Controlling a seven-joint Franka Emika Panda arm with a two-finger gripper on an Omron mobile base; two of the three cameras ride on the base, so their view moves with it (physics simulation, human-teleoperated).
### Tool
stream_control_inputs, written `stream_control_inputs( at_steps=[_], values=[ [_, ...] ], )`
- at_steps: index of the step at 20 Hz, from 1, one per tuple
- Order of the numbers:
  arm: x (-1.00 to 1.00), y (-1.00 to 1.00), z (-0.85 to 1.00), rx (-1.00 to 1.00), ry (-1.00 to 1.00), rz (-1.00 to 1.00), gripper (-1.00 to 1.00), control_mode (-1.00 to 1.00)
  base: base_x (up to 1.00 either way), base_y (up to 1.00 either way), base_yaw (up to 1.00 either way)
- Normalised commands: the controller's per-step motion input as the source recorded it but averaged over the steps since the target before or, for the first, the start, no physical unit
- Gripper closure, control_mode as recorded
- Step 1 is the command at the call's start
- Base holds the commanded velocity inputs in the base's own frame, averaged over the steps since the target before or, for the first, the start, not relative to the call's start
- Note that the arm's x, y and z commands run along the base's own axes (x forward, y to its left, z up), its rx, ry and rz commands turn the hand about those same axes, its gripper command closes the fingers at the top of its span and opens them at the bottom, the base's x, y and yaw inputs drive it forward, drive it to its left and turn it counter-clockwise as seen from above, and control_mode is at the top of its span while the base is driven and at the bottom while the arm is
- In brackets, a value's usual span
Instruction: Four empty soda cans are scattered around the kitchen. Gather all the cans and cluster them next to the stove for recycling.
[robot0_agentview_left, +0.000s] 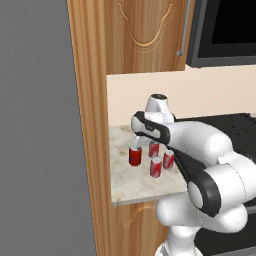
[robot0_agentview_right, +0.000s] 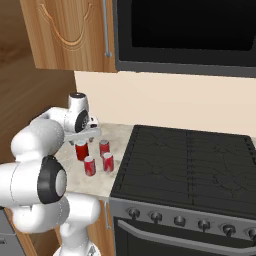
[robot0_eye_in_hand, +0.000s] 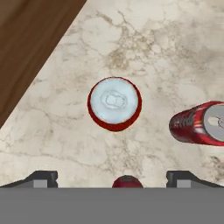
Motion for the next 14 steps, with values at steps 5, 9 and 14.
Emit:
stream_control_inputs(
  at_steps=[5,9,14],
  values=[
    [-0.7,-0.15,0.25,0.0,-0.26,-0.06,-1.0,-1.0,0.0,0.0,0.0],
    [-0.78,-0.2,0.4,0.0,-0.24,-0.1,-1.0,-1.0,0.0,0.0,0.0],
    [-0.84,-0.35,0.53,0.05,-0.12,-0.13,-1.0,-1.0,0.0,0.0,0.0]
  ],
)
